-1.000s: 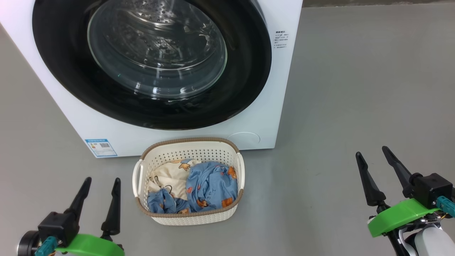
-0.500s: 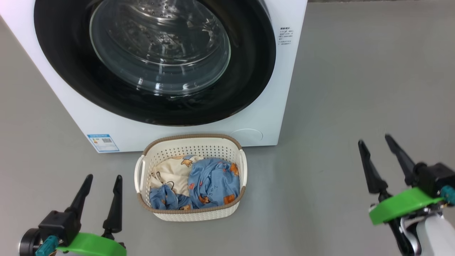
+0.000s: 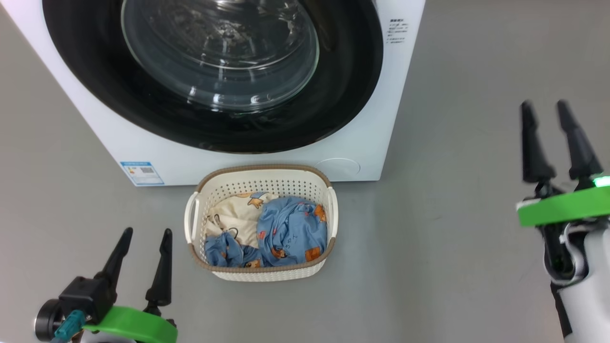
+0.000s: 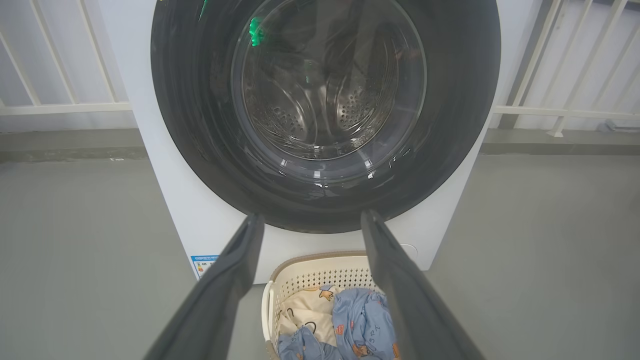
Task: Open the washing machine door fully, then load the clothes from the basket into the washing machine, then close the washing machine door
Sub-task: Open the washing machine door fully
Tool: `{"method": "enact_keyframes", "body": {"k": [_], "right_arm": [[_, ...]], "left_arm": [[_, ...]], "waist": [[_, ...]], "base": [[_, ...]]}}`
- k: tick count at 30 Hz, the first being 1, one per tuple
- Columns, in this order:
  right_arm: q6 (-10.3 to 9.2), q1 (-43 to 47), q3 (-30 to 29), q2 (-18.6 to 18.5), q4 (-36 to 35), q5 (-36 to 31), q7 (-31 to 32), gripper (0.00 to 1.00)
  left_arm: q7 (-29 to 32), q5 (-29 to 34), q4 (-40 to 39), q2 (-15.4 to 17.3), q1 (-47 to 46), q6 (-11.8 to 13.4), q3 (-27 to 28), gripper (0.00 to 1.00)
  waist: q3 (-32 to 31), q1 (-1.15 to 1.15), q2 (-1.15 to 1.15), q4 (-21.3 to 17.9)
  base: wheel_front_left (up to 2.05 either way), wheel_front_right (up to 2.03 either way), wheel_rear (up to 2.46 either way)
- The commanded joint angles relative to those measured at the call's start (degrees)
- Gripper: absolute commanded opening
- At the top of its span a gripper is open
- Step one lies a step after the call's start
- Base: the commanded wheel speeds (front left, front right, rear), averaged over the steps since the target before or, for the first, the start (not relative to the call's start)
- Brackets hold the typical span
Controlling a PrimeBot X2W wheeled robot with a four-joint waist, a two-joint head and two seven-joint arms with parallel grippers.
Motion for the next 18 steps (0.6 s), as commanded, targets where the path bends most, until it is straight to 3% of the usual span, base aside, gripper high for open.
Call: {"method": "enact_keyframes", "body": {"k": [1, 8, 9, 10, 11, 12, 13, 14, 18], "right_arm": [[0.1, -2.51, 0.24, 0.09, -0.93, 2.91, -0.66, 1.0], [0.1, -5.94, -4.27, 3.51, 3.45, 16.62, -0.66, 1.0], [0.1, -7.26, -5.71, 4.34, 5.36, 21.25, -0.21, 1.0], [0.1, -7.26, -5.71, 4.34, 5.36, 21.25, -0.21, 1.0], [0.1, -8.07, -6.47, 4.71, 6.31, 23.62, 0.36, 0.88], [0.1, -8.94, -7.33, 5.06, 7.23, 25.99, 0.97, 0.47], [0.1, -9.82, -8.16, 5.29, 8.07, 28.07, 1.52, 0.2], [0.1, -10.66, -8.95, 5.41, 8.91, 29.8, 1.97, 0.0], [0.1, -14.16, -11.63, 5.82, 12.09, 35.18, 3.75, 0.0]], "left_arm": [[-0.37, -0.26, -1.14, 0.99, -2.62, -0.09, 1.78, 1.0], [-0.37, -0.62, -0.7, 0.88, -3.54, -0.09, 1.1, 1.0], [-0.37, -0.72, -0.69, 0.8, -3.82, -0.09, 0.85, 1.0], [-0.37, -0.72, -0.69, 0.8, -3.82, -0.09, 0.85, 1.0], [-0.37, -0.78, -0.66, 0.77, -3.95, -0.09, 0.77, 1.0], [-0.37, -0.84, -0.64, 0.73, -4.11, -0.09, 0.68, 1.0], [-0.37, -0.87, -0.61, 0.7, -4.28, -0.09, 0.55, 1.0], [-0.37, -0.91, -0.55, 0.66, -4.44, -0.09, 0.42, 1.0], [-0.37, -0.97, -0.24, 0.46, -5.21, -0.09, -0.05, 1.0]], "waist": [[0.52, 0.0, 0.0, 0.49], [1.89, 0.0, 0.0, 1.81], [2.43, 0.0, 0.0, 2.23], [2.43, 0.0, 0.0, 2.23], [2.76, 0.0, 0.0, 2.41], [3.09, 0.0, 0.0, 2.6], [3.4, 0.0, 0.0, 2.8], [3.71, 0.0, 0.0, 3.01], [4.99, 0.0, 0.0, 3.86]], "base": [[0.0, 0.0, 0.0], [0.0, 0.0, 0.0], [0.0, 0.0, 0.0], [0.0, 0.0, 0.0], [0.0, 0.0, 0.0], [0.0, 0.0, 0.0], [0.0, 0.0, 0.0], [0.0, 0.0, 0.0], [0.0, 0.0, 0.0]]}}
